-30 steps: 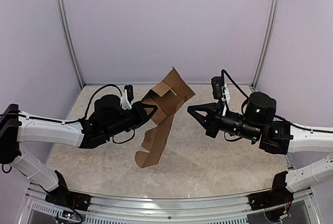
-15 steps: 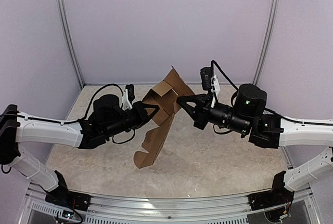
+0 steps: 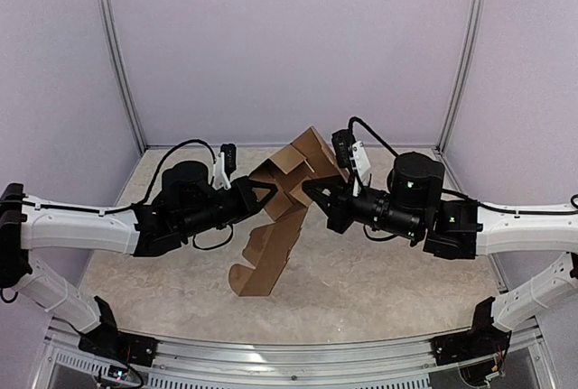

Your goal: Fold the paper box

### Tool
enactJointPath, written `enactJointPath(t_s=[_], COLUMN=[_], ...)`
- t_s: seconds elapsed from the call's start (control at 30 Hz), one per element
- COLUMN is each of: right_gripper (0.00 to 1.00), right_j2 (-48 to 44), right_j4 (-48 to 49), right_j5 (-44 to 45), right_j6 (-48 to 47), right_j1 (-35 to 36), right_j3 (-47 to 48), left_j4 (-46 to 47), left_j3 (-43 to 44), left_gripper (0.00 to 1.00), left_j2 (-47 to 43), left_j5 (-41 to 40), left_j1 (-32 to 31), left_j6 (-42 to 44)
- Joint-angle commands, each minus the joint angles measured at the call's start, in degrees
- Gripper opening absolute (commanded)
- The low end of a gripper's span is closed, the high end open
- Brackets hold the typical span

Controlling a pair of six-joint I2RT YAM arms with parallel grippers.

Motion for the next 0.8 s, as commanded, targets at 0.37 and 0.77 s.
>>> enactJointPath(t_s=[0.37,0.77], right_gripper=[0.0,0.2], right_j2=[-5.5,-21.4], right_j4=[-9.4,-22.4], right_j5=[0.6,2.2], right_j6=[-0.6,-1.2], right_j1=[1.1,1.1], right_j3=[-0.4,-7.8], left_j4=[-2.8,-5.7], left_j3=[1.3,0.4], left_gripper=[0.0,0.0], left_j2=[-2.5,-4.1], left_j5=[-2.0,-3.9], left_j1=[0.2,2.0], left_j6=[4.7,8.9])
